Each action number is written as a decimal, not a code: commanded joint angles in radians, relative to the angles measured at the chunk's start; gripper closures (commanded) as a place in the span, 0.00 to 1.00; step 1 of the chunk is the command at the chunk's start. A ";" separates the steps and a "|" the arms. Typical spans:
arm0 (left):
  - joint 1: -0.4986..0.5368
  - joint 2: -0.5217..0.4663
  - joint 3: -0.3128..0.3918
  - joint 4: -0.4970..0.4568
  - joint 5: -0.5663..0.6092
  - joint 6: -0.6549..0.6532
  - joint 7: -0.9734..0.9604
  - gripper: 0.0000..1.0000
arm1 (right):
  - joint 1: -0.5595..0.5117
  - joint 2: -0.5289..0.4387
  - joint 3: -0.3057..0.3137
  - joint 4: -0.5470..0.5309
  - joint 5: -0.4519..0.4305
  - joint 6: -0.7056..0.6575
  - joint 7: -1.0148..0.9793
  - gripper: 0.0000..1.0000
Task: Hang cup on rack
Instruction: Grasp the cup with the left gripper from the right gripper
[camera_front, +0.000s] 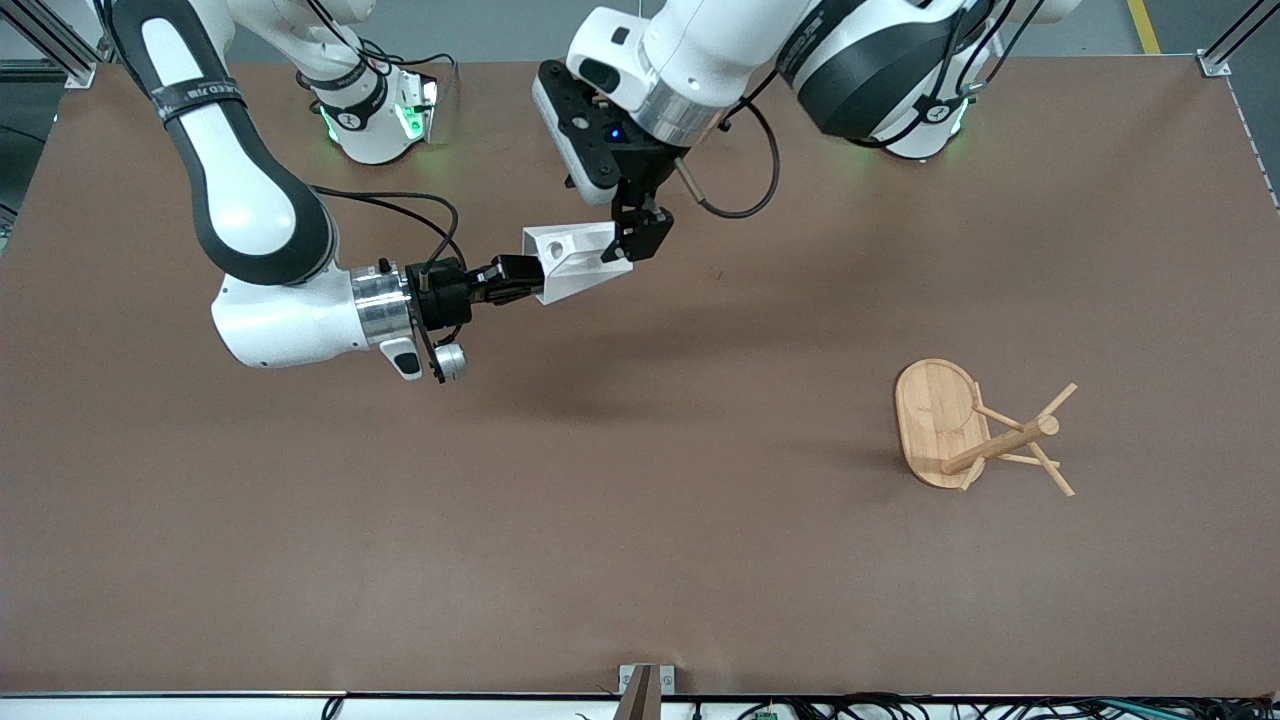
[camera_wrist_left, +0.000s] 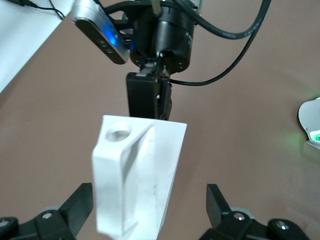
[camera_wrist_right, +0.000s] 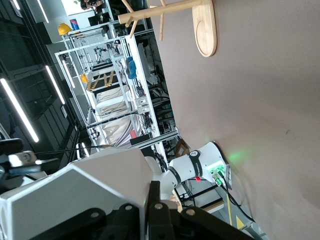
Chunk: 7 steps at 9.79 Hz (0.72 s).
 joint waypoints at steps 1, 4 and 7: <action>-0.010 0.051 0.002 0.010 0.022 -0.016 0.061 0.00 | -0.014 -0.025 0.014 -0.024 0.033 0.010 0.003 1.00; -0.012 0.068 0.002 0.009 0.024 -0.061 0.082 0.00 | -0.014 -0.038 0.014 -0.024 0.034 0.010 0.003 1.00; -0.010 0.097 0.003 0.007 0.029 -0.062 0.153 0.00 | -0.014 -0.042 0.014 -0.022 0.034 0.010 0.002 1.00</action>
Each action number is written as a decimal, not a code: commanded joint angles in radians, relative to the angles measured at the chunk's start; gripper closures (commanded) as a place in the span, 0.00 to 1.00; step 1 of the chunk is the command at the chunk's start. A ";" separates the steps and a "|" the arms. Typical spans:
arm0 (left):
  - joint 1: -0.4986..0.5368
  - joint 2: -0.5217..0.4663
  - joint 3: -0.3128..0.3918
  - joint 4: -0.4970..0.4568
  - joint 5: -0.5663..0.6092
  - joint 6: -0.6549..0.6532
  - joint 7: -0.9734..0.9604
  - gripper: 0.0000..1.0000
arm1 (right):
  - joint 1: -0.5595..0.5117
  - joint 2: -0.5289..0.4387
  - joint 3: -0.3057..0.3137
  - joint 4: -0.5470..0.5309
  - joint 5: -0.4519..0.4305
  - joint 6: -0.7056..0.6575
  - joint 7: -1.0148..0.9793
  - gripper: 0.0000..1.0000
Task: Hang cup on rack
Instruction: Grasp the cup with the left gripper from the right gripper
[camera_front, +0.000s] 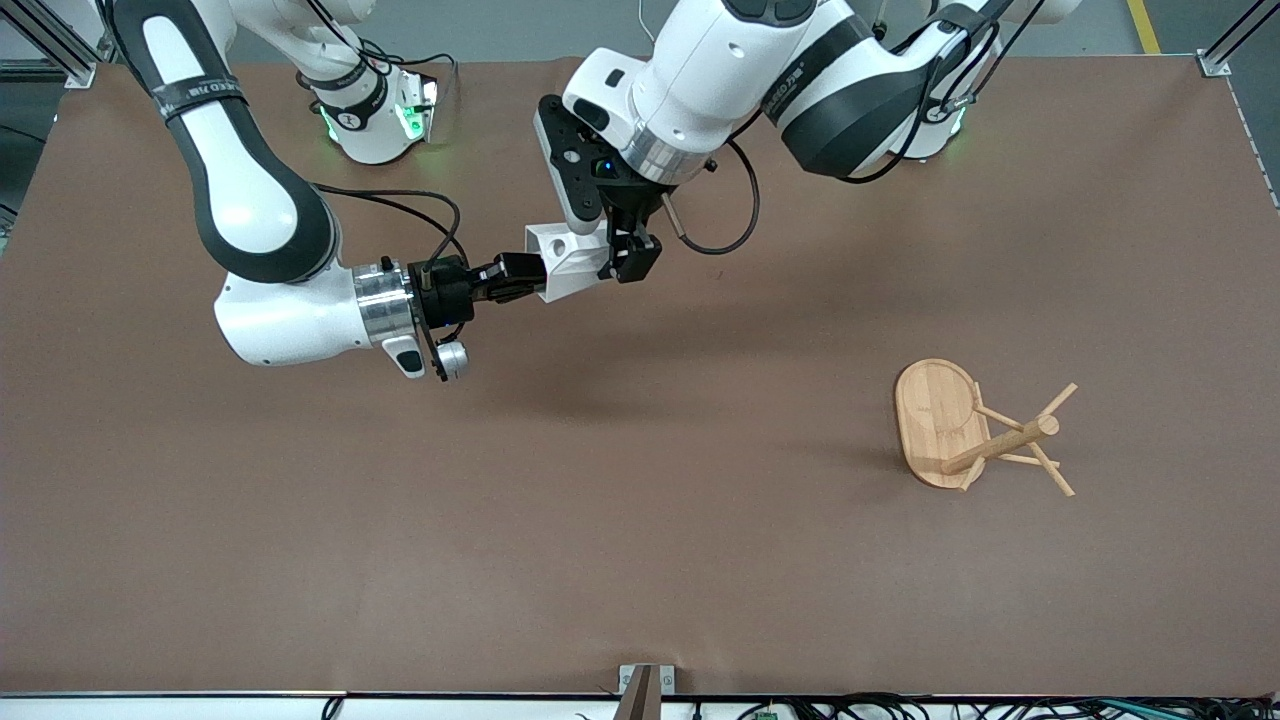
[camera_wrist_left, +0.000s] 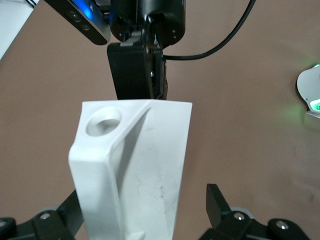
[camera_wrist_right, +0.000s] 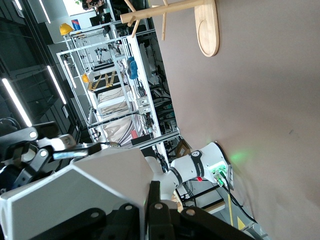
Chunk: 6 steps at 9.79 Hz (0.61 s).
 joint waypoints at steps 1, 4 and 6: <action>-0.008 0.052 -0.002 -0.001 0.026 -0.022 0.024 0.00 | -0.012 -0.051 0.011 -0.019 0.031 0.008 0.001 1.00; -0.006 0.055 -0.002 -0.003 0.026 -0.021 0.027 0.09 | -0.012 -0.072 0.011 -0.019 0.031 0.007 -0.001 1.00; -0.008 0.052 -0.002 -0.003 0.026 -0.020 0.022 0.85 | -0.012 -0.072 0.013 -0.019 0.031 0.005 -0.001 1.00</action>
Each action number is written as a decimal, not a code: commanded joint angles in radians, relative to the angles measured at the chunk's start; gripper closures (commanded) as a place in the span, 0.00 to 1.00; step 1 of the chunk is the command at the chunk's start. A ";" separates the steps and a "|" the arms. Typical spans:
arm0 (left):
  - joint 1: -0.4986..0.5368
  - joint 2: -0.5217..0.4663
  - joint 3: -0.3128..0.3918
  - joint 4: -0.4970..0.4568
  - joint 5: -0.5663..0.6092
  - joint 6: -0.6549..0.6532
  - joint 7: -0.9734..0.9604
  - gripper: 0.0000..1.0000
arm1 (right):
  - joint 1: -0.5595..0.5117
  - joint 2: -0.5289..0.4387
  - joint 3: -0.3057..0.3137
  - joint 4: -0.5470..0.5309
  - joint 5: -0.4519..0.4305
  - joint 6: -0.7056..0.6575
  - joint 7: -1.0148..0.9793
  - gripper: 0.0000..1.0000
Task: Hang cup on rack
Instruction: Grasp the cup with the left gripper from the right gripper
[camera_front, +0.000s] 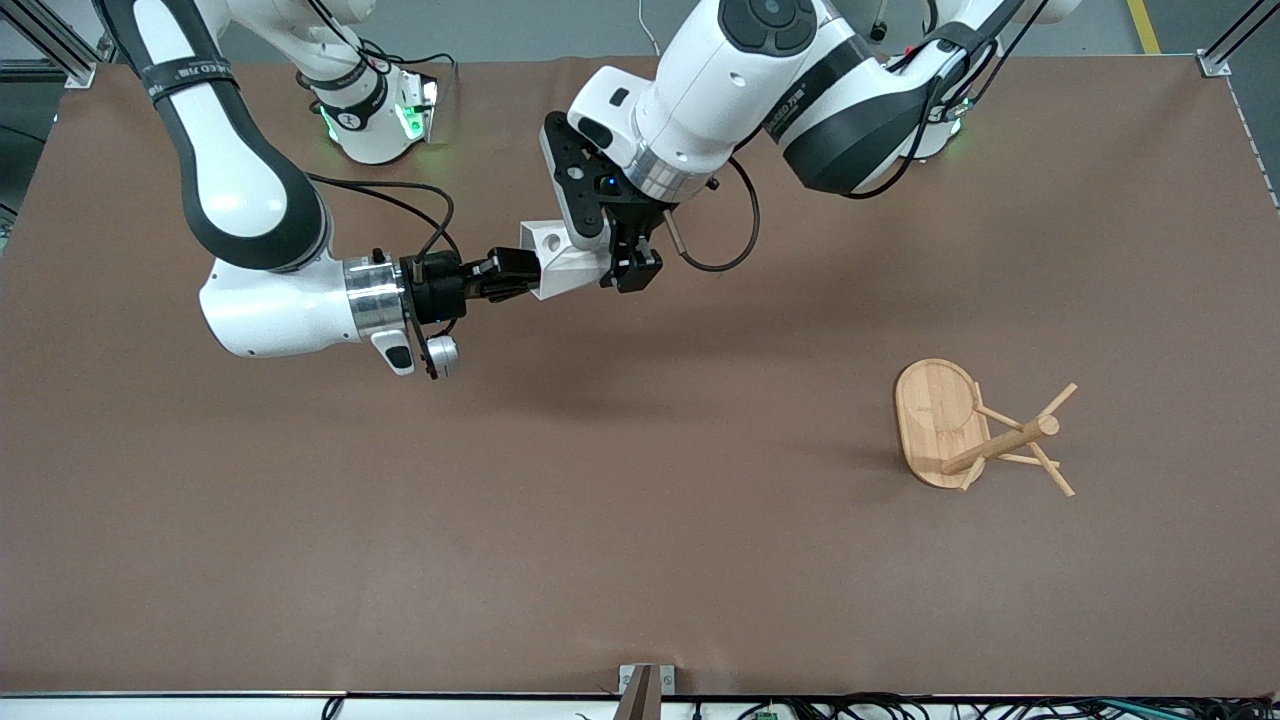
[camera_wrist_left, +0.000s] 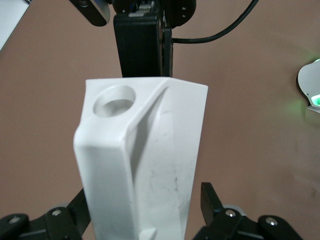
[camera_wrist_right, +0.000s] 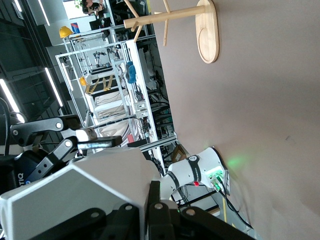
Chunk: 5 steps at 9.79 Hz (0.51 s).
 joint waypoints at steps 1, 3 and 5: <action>-0.012 0.037 -0.002 -0.014 0.025 -0.010 0.010 0.99 | -0.007 -0.043 0.014 -0.012 0.036 -0.008 0.006 1.00; -0.009 0.037 -0.002 -0.014 0.026 -0.010 0.010 1.00 | -0.007 -0.043 0.014 -0.012 0.036 -0.008 0.007 1.00; -0.006 0.035 -0.002 -0.014 0.027 -0.010 0.012 1.00 | -0.007 -0.038 0.014 -0.011 0.034 -0.016 0.012 0.59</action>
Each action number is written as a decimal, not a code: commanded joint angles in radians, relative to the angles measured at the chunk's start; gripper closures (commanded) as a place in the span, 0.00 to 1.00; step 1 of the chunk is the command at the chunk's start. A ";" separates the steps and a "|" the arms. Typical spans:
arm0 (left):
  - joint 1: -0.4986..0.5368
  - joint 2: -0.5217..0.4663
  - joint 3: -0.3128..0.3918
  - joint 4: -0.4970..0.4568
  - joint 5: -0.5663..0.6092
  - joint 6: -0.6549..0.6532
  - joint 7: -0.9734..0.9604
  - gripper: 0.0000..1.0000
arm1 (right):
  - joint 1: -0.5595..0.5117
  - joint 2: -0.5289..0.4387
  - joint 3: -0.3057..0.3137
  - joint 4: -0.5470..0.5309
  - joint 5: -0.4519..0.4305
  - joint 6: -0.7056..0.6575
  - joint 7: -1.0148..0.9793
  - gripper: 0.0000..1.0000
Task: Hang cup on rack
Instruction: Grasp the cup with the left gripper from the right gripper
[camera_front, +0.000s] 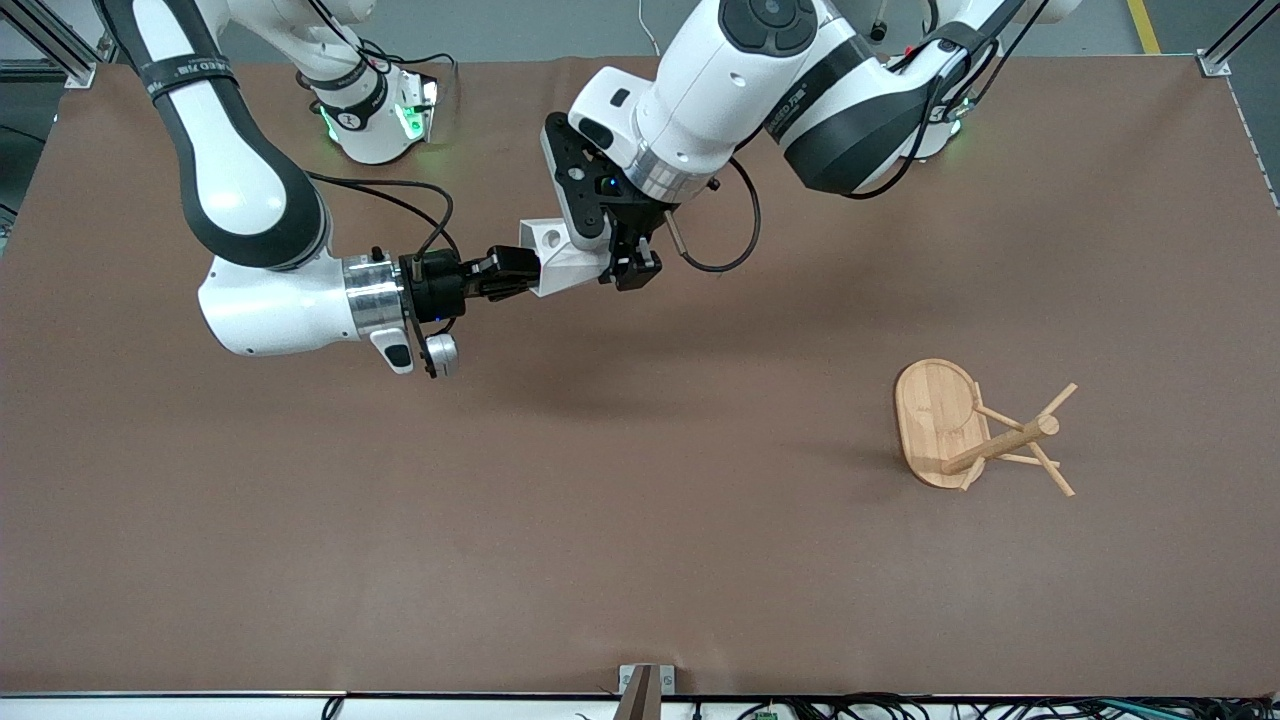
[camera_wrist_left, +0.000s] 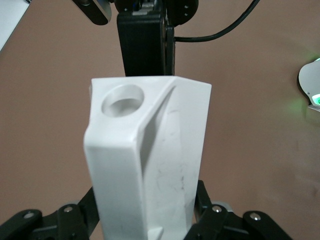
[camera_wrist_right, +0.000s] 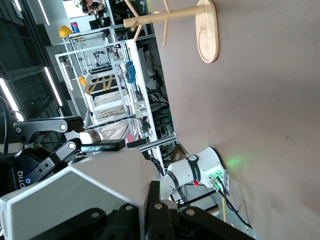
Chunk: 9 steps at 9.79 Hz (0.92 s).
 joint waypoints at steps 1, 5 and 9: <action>-0.004 0.033 -0.002 -0.015 0.025 -0.009 0.012 1.00 | -0.007 -0.036 0.014 -0.010 0.032 -0.008 0.014 0.01; 0.005 0.030 -0.002 -0.015 0.027 -0.014 0.058 1.00 | -0.044 -0.035 0.003 -0.004 -0.062 -0.011 0.014 0.00; 0.008 0.026 0.002 -0.015 0.025 -0.029 0.007 1.00 | -0.054 -0.032 -0.091 0.005 -0.251 -0.025 0.045 0.00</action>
